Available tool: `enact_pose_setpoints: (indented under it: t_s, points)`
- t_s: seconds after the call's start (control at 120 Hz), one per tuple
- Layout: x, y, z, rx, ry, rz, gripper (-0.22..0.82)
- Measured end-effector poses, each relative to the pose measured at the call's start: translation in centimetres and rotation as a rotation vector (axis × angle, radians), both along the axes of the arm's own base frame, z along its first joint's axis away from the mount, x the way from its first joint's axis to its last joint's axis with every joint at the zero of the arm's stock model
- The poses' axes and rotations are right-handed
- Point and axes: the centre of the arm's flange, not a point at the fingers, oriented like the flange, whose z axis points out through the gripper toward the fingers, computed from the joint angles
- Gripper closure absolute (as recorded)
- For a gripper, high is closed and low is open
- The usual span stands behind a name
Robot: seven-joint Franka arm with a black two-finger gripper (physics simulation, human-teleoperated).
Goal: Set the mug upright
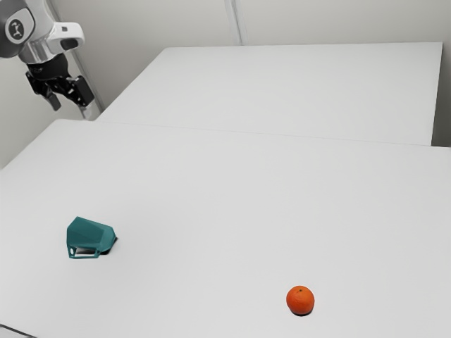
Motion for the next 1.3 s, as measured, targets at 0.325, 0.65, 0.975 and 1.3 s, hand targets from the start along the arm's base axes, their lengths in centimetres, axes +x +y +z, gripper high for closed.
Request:
enact_pose_setpoints:
  t_s: [0.325,0.65,0.975,1.3]
  points:
    - [0.2,2.8,-3.6,-0.010,0.047,0.014,0.00]
    - [-7.2,12.8,-18.1,-0.399,0.288,0.344,0.00]
    - [-6.0,17.4,-27.2,-0.573,0.386,0.432,0.00]
    - [-5.2,18.1,-32.3,-0.723,0.367,0.441,0.00]
